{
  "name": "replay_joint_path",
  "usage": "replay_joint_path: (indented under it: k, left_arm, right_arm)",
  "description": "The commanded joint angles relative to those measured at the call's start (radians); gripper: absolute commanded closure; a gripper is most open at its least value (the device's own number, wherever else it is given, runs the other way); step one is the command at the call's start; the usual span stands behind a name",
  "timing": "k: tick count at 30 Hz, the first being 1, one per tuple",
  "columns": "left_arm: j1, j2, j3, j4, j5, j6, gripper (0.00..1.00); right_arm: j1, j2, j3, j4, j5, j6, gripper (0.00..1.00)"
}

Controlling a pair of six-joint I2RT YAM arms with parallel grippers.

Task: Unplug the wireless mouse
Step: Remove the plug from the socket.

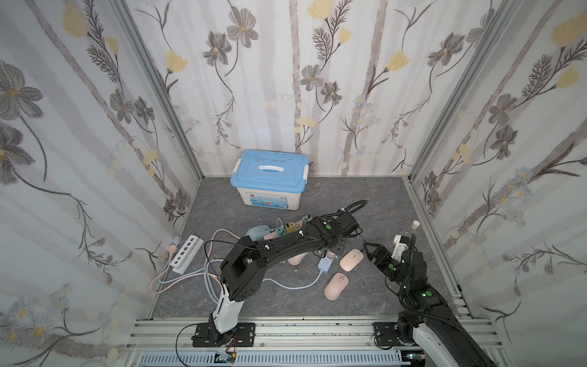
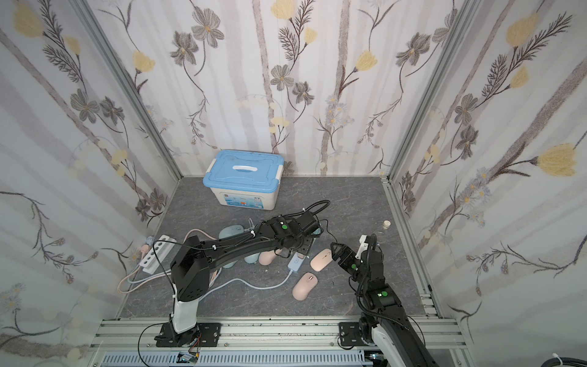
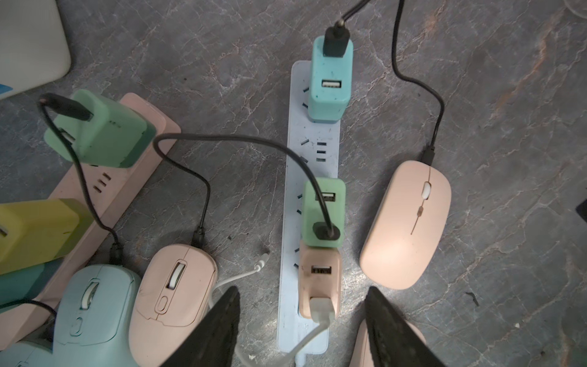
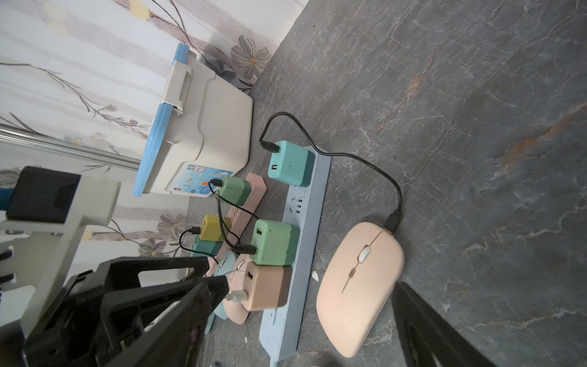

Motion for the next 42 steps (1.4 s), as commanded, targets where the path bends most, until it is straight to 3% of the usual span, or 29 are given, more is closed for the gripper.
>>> replay_joint_path:
  k: [1, 7, 12, 21, 34, 37, 42]
  left_arm:
    - [-0.009, 0.038, 0.027, -0.074, -0.017, 0.02, 0.42]
    - [-0.019, 0.086, 0.03, -0.095, -0.031, 0.017, 0.46]
    - [-0.019, 0.111, 0.037, -0.095, -0.045, 0.013, 0.56]
    - [-0.019, 0.157, 0.061, -0.107, -0.056, 0.021, 0.57]
    - [-0.016, 0.191, 0.062, -0.105, -0.047, 0.026, 0.67]
    - [-0.013, 0.188, 0.053, -0.103, -0.045, 0.026, 0.72]
    - [-0.008, 0.173, 0.029, -0.095, -0.041, 0.029, 0.81]
  right_arm:
    - [0.001, -0.006, -0.005, 0.05, 0.011, 0.0, 0.11]
    - [-0.001, -0.012, -0.018, 0.061, 0.006, 0.001, 0.11]
    - [-0.001, -0.008, -0.027, 0.076, -0.003, 0.006, 0.11]
    - [-0.001, 0.002, -0.044, 0.103, -0.023, 0.013, 0.11]
    - [-0.001, 0.025, -0.047, 0.126, -0.04, 0.011, 0.12]
    - [0.001, 0.044, -0.047, 0.148, -0.055, 0.009, 0.14]
    - [0.007, 0.129, -0.045, 0.24, -0.105, 0.0, 0.26]
